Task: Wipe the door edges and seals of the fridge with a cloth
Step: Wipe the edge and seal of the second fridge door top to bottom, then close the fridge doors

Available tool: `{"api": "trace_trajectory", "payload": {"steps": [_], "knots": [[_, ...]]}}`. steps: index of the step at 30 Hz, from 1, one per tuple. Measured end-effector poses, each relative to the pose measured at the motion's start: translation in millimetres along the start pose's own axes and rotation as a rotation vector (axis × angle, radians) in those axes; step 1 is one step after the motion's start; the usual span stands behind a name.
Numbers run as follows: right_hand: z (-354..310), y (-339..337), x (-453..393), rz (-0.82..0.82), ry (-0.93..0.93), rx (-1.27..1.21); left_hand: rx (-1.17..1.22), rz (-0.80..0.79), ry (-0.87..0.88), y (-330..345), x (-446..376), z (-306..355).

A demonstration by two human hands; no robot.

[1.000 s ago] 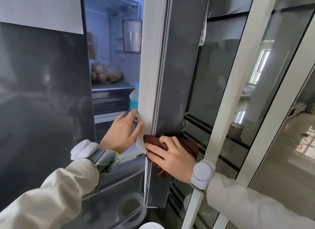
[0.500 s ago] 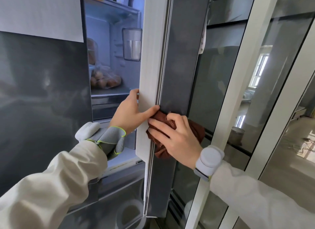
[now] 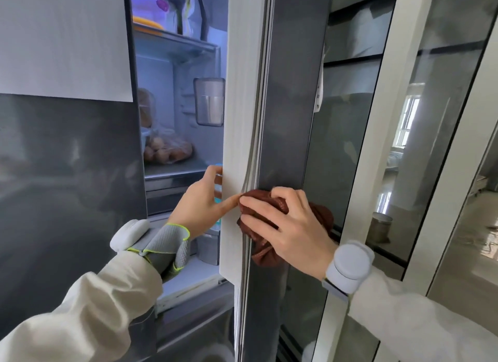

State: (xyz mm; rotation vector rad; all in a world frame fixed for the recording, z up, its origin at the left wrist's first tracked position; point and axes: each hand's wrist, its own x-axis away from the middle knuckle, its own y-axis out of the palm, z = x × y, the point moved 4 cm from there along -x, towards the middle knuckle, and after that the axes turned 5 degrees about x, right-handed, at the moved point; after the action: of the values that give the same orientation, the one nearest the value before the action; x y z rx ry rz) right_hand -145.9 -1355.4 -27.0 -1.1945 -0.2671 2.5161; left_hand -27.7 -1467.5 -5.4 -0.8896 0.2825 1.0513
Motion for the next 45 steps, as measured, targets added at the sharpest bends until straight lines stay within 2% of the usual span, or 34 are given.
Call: {"api": "trace_trajectory", "payload": {"steps": [5, 7, 8, 10, 12, 14, 16, 21, 25, 35, 38, 41, 45], "knots": [[-19, 6, 18, -0.051, -0.007, -0.028, 0.011, 0.017, 0.006, 2, 6, -2], [-16, 2, 18, -0.053, 0.019, -0.065, -0.087, 0.047, 0.072, -1, 11, 0], [-9, -3, 14, -0.013, 0.099, -0.108, -0.191, 0.093, 0.144, -8, 13, 2], [13, -17, 7, 0.109, 0.371, -0.243, -0.390, 0.220, 0.304, -26, 17, 7], [47, -30, 0, 0.282, 0.648, -0.391, -0.498, 0.336, 0.386, -52, 16, 15], [78, -36, -4, 0.416, 0.820, -0.515, -0.554, 0.440, 0.435, -74, 13, 23], [101, -34, -15, 0.484, 0.896, -0.644, -0.584, 0.515, 0.456, -95, 4, 31], [104, -6, -31, 0.484, 1.006, -0.963, -0.662, 0.523, 0.432, -116, -10, 32], [90, 4, -46, 0.490, 0.921, -1.063, -0.752, 0.501, 0.400, -132, -18, 18], [11, 57, -119, 0.464, 0.717, -0.683, -0.908, 0.514, 0.337, -150, -32, -8], [-7, 91, -132, 0.390, 0.667, -0.649, -0.914, 0.484, 0.359, -140, -43, -16], [-18, 113, -147, 0.292, 0.642, -0.692, -0.986, 0.490, 0.366, -133, -51, -24], [-20, 119, -156, 0.302, 0.686, -0.692, -1.121, 0.510, 0.379, -129, -57, -31]]}}
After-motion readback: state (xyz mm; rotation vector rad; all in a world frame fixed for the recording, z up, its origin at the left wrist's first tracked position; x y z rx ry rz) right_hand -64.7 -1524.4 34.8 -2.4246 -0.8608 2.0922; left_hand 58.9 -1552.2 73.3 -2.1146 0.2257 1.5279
